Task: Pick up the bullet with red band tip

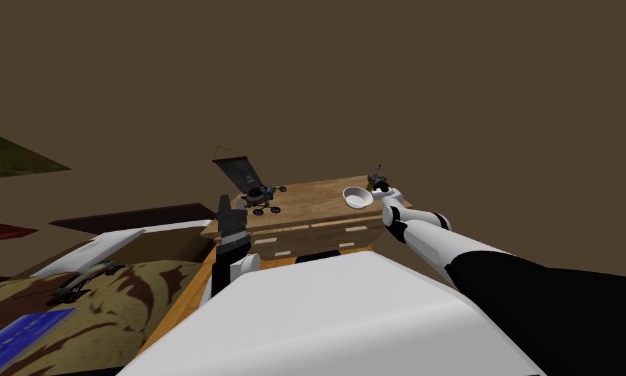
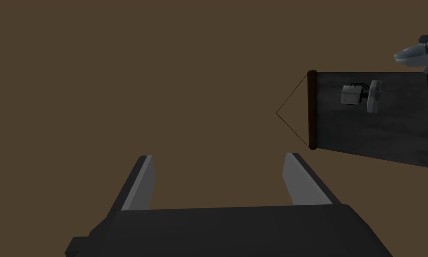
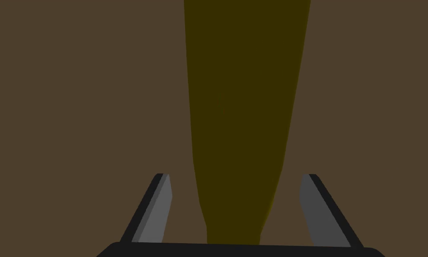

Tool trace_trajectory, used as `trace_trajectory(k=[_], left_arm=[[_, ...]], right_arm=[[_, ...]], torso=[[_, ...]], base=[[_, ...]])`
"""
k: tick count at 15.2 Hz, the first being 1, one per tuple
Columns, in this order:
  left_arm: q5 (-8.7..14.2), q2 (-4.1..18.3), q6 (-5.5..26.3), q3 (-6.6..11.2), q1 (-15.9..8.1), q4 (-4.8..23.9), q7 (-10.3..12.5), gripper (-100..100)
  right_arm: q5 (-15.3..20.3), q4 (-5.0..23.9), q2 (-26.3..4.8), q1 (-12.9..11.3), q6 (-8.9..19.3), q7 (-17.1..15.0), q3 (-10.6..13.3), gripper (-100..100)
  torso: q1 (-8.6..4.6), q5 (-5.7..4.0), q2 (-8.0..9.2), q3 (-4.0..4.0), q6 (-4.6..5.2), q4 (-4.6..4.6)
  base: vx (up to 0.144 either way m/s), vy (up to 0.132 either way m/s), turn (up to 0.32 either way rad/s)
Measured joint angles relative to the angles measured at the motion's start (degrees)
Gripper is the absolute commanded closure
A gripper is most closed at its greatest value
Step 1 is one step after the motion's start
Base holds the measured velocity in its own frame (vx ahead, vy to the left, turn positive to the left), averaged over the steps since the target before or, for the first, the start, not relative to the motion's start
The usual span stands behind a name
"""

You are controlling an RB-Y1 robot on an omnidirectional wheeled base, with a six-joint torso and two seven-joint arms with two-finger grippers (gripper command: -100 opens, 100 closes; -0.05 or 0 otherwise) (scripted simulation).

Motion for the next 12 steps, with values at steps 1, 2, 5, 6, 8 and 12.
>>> trace_trajectory(k=[1, 2, 5, 6, 8, 12], left_arm=[[0.00, 0.00, 0.00, 0.00, 0.00, 0.00, 0.00, 0], [0.00, 0.00, 0.00, 0.00, 0.00, 0.00, 0.00, 0], [0.00, 0.01, 0.00, 0.01, 0.00, 0.00, 0.00, 0], [0.00, 0.01, 0.00, 0.01, -0.01, 0.00, 0.00, 0], [0.00, 0.01, 0.00, 0.01, -0.01, 0.00, 0.00, 0], [0.00, 0.01, 0.00, 0.01, -0.01, 0.00, 0.00, 0]], right_arm=[[0.00, 0.00, 0.00, 0.00, 0.00, 0.00, 0.00, 100], [-0.02, 0.00, 0.00, -0.02, 0.00, -0.04, -0.02, 100], [0.86, -3.46, 1.07, 1.58, 1.58, -1.41, 0.80, 100], [2.11, -4.51, 1.62, 1.82, 2.68, -2.74, 0.97, 100], [4.67, -7.04, 3.34, 2.46, 4.37, -5.04, 0.94, 100], [9.16, -10.78, 5.21, 3.75, 6.79, -9.35, 1.79, 100]], torso=[[-0.03, -0.01, 0.01, 0.00, 0.00, 0.00], [-0.03, 0.00, 0.01, 0.00, 0.00, -0.01], [-0.13, -0.05, 0.02, -0.01, -0.07, -0.03], [-0.25, -0.10, 0.00, -0.03, -0.12, -0.05], [-0.41, -0.25, -0.01, -0.09, -0.23, -0.14], [-0.36, -0.39, -0.12, -0.23, -0.22, -0.33]], base=[[0.000, 0.000, 0.000], [0.000, 0.000, 0.000], [-0.004, -0.045, 0.018], [-0.027, -0.104, 0.043], [-0.038, -0.091, 0.047], [-0.020, -0.052, 0.018]])
